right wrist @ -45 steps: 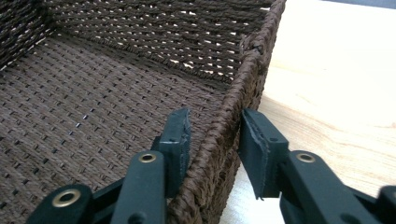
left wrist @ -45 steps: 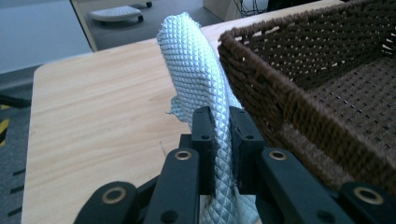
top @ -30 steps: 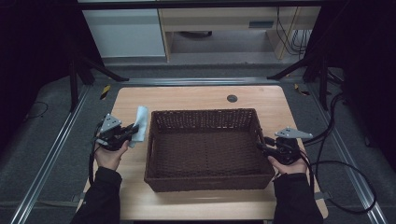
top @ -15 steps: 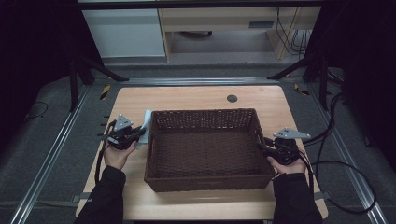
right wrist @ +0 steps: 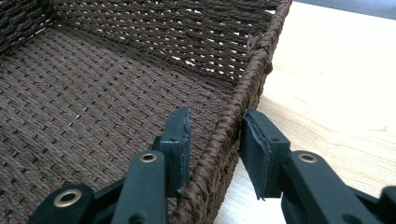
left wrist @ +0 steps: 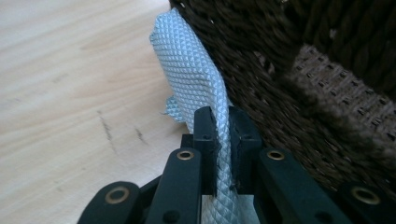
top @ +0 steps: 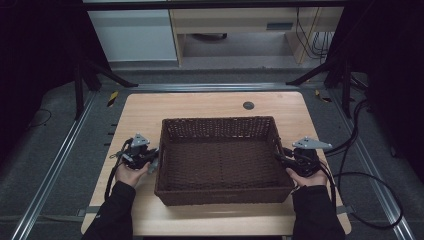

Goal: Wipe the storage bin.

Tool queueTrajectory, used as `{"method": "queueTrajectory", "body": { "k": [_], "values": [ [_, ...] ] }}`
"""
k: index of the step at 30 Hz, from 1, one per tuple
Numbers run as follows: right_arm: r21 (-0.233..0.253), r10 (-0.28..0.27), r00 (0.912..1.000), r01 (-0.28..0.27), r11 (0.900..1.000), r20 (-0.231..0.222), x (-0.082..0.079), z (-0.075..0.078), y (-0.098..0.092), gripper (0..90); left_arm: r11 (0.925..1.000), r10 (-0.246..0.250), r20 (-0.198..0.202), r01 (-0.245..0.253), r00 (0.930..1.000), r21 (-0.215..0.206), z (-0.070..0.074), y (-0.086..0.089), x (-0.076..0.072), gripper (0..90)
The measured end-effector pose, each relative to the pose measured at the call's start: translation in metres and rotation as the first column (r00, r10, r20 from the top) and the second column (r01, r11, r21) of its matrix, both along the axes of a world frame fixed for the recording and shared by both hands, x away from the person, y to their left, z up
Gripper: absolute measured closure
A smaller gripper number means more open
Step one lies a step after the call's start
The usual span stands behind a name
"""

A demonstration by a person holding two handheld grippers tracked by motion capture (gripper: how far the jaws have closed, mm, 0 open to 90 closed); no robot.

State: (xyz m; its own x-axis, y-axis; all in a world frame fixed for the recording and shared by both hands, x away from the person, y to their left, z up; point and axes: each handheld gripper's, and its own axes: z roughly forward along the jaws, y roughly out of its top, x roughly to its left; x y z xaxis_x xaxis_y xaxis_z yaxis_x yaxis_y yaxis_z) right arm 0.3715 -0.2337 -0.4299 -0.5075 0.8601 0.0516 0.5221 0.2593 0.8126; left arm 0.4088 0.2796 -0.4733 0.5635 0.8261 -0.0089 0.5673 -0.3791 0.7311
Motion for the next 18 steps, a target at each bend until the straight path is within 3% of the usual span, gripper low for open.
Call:
{"method": "queueTrajectory", "body": {
  "k": [2, 4, 5, 7, 13, 16, 18],
  "values": [
    [0.002, -0.001, 1.0, 0.001, 1.0, -0.001, 0.0, 0.0, 0.0, 63.1, 1.0, -0.001, 0.0, 0.001, 1.0, -0.006, 0.001, 0.0, -0.001, 82.7],
    [0.003, 0.001, 1.0, -0.001, 1.0, -0.002, 0.0, 0.0, 0.0, 63.1, 0.9995, 0.008, 0.027, -0.007, 0.9996, -0.031, 0.008, 0.002, -0.002, 82.7],
    [0.003, 0.001, 1.0, -0.001, 1.0, -0.002, 0.0, 0.0, 0.0, 63.1, 0.9974, 0.019, 0.059, -0.015, 0.998, -0.071, 0.016, 0.005, -0.004, 82.7],
    [0.004, 0.0, 1.0, 0.0, 1.0, -0.001, 0.0, 0.0, 0.0, 63.1, 0.9943, 0.029, 0.099, -0.018, 0.9947, -0.105, 0.025, 0.008, -0.006, 82.7],
    [0.003, 0.002, 1.0, -0.002, 1.0, -0.001, 0.0, 0.0, 0.0, 63.1, 0.9906, 0.029, 0.197, -0.001, 0.9801, -0.137, 0.051, 0.011, -0.01, 82.7],
    [0.003, 0.002, 1.0, -0.002, 1.0, -0.001, 0.0, 0.0, 0.0, 63.0, 0.9918, 0.024, 0.197, 0.001, 0.98, -0.128, 0.051, 0.011, -0.011, 82.7],
    [0.003, 0.002, 1.0, -0.002, 1.0, -0.001, 0.0, 0.0, 0.0, 63.1, 0.993, 0.021, 0.174, 0.0, 0.9845, -0.118, 0.046, 0.011, -0.01, 82.7]
  ]
}}
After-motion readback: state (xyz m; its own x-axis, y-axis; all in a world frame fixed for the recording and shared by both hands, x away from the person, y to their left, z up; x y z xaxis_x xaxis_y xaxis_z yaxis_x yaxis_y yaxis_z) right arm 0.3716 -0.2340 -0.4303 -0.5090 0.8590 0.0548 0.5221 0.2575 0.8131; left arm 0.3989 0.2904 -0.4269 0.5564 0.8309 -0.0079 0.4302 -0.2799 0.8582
